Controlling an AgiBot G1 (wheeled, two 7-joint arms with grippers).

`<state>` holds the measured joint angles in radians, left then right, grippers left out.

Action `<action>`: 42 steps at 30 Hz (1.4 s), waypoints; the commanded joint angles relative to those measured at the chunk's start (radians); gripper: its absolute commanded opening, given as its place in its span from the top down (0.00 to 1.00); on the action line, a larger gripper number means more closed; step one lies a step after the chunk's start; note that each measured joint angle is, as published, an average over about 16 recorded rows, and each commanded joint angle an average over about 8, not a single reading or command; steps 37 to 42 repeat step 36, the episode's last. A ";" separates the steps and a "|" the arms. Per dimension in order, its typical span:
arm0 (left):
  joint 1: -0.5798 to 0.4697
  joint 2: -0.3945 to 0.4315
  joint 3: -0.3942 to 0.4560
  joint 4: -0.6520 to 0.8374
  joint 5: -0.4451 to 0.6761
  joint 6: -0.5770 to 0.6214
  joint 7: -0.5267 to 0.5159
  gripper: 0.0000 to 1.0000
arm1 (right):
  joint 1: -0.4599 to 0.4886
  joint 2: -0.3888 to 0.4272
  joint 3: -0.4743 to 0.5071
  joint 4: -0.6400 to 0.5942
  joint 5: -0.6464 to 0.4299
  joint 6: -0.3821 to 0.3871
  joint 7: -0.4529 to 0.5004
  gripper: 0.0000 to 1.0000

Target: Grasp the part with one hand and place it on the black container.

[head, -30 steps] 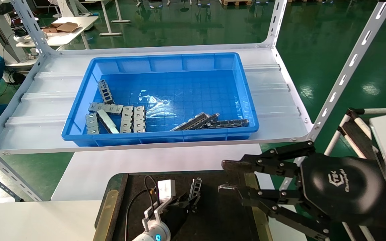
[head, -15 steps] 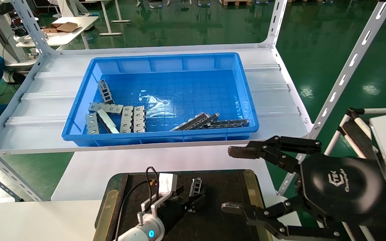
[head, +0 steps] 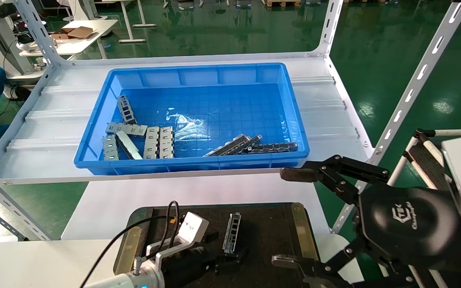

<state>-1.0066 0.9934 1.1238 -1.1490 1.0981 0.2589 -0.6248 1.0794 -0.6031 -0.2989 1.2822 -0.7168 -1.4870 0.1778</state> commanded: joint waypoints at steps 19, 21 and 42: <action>0.069 -0.208 -0.247 0.006 -0.253 0.572 0.498 0.00 | 0.000 0.000 -0.001 0.000 0.001 0.000 0.000 0.00; 0.068 -0.216 -0.266 0.042 -0.282 0.637 0.546 0.00 | 0.000 0.000 -0.001 0.000 0.001 0.000 -0.001 0.00; 0.033 -0.278 -0.313 0.166 -0.372 0.896 0.645 0.00 | 0.000 0.001 -0.002 0.000 0.001 0.001 -0.001 0.00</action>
